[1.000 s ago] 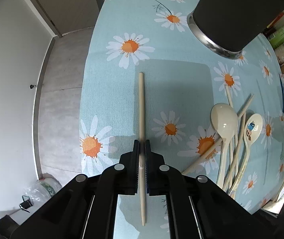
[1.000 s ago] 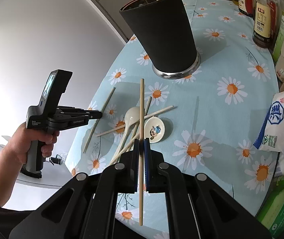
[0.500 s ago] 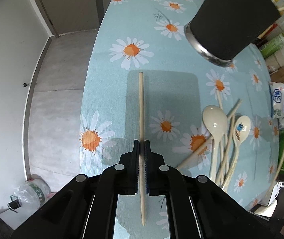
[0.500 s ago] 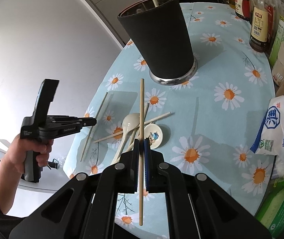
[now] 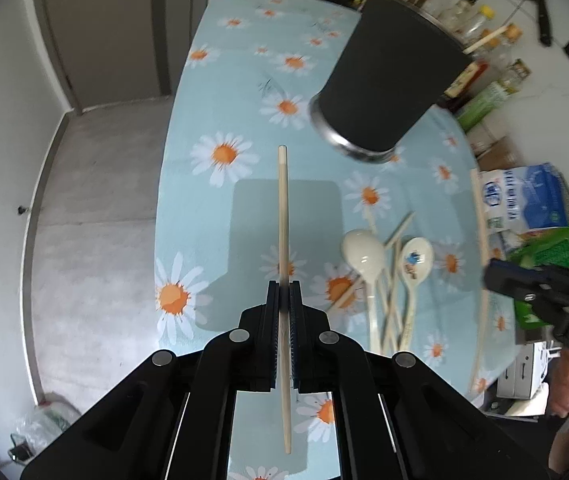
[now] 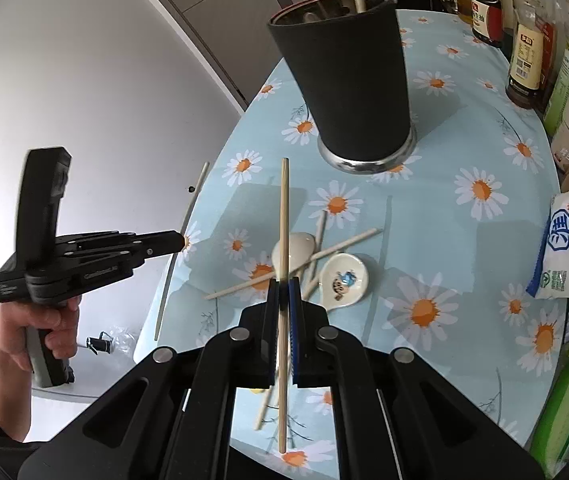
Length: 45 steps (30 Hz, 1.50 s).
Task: Organize utensils
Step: 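Lift both held chopsticks and carry them over the black holder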
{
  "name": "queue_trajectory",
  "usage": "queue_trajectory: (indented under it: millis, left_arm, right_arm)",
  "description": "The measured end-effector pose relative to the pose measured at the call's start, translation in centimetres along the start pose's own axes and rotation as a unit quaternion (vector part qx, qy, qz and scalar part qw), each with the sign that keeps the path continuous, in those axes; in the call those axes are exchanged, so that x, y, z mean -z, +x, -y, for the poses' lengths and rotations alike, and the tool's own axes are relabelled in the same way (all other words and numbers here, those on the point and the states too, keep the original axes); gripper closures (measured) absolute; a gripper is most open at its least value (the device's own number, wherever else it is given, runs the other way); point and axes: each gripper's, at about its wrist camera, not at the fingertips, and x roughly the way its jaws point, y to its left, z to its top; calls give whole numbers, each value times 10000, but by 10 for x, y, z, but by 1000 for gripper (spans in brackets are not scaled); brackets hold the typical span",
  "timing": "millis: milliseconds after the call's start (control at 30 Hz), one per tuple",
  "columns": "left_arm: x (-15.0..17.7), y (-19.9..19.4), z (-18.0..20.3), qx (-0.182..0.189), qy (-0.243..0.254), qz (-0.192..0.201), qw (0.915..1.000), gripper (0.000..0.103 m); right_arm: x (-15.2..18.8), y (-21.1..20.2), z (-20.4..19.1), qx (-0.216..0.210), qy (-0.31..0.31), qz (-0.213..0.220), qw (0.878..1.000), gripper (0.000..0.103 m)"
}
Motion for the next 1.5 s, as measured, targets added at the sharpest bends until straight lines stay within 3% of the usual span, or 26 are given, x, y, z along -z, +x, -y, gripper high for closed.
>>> queue_trajectory:
  millis: [267,533,900,1167,1367,1500]
  left_arm:
    - [-8,-24,3,433,313,328,9980,99]
    - [-23,-39,4,863,491,699,9926,99]
    - [-62,-69,35,1476,918,1587,9719,99]
    - [-92,-81,46,1755,1116,2138,9545,99]
    - [-114,-87,47,1934,1182,2644,9374,99]
    - [-131,-87,47,1983,1219,2822,9307,99]
  right_arm:
    - [-6,3,-25,155,33,172,9997,97]
    - [-25,-16,-30,269,123,637,9975,97]
    - [-63,-44,-21,50,188,1627,9865,97]
    - [-94,-55,-11,-85,215,2092,9776,97]
    - [-115,-67,-7,-135,79,2664,9637,97]
    - [-130,-77,-4,-202,-7,3090,9508,97]
